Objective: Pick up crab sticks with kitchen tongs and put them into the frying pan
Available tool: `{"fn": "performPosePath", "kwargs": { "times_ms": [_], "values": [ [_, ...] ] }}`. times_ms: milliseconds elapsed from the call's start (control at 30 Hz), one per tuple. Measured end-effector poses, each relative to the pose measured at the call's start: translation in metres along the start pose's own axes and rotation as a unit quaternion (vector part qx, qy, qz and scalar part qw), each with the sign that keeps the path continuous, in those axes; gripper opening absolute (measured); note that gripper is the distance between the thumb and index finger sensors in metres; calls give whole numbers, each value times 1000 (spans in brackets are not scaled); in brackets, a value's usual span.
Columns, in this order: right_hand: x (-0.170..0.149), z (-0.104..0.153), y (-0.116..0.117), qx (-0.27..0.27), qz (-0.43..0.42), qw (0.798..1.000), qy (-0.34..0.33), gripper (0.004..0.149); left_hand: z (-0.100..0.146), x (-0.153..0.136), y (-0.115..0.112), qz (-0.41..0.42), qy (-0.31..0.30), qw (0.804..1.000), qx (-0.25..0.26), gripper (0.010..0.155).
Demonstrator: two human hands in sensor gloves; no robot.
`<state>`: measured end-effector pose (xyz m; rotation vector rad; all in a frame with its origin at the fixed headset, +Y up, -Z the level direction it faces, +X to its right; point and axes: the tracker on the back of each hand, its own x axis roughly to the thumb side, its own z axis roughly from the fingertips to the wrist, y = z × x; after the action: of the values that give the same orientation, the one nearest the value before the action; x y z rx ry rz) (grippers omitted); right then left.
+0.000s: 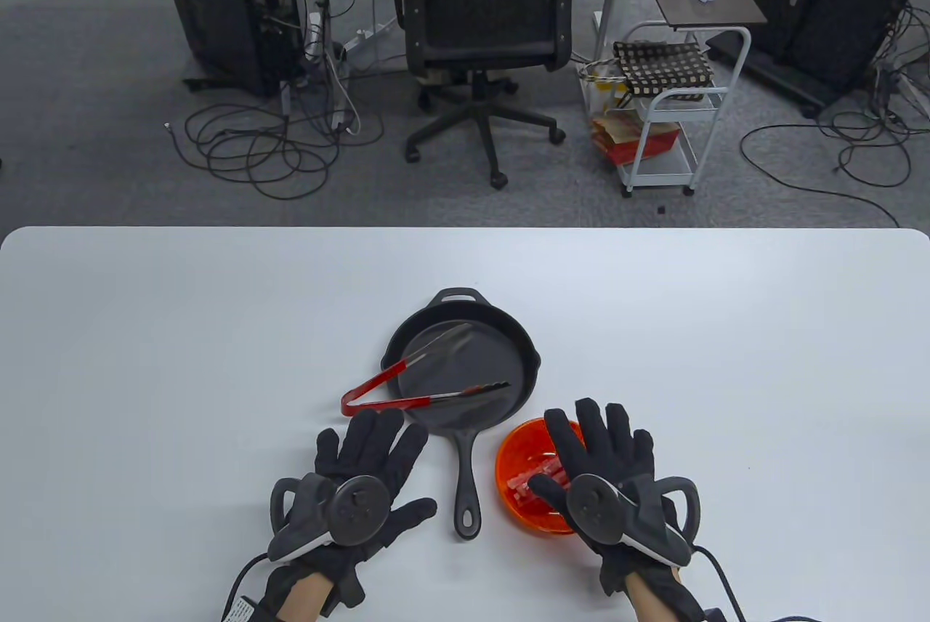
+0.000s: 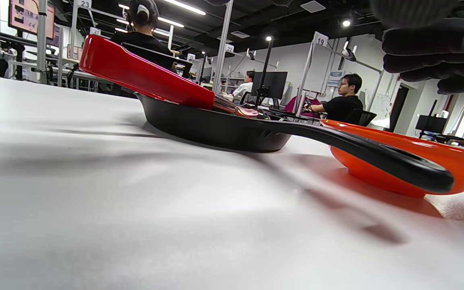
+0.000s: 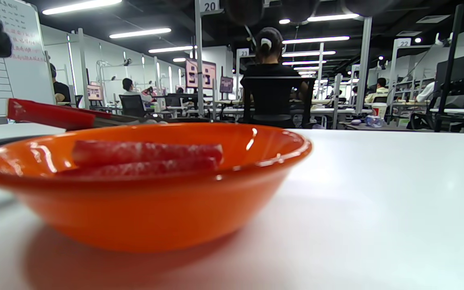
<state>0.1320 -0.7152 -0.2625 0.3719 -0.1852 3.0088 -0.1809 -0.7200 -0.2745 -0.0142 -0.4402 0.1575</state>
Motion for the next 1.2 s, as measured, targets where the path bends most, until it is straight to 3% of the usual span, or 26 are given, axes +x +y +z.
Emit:
{"fn": "performPosePath", "kwargs": {
  "times_ms": [433, 700, 900, 1200],
  "values": [
    [2, 1, -3, -6, 3, 1000, -3, 80, -18, -7, 18, -3, 73, 997, 18, 90],
    [5, 0, -1, -2, 4, 1000, -6, 80, -59, -19, 31, -32, 131, 991, -17, 91],
    [6, 0, -1, -1, 4, 1000, -9, 80, -94, -34, 18, -52, 178, 979, -80, 94],
    [4, 0, -1, 4, 4, 1000, -6, 79, -129, -40, 2, -90, 194, 970, -112, 105]
  ]
}}
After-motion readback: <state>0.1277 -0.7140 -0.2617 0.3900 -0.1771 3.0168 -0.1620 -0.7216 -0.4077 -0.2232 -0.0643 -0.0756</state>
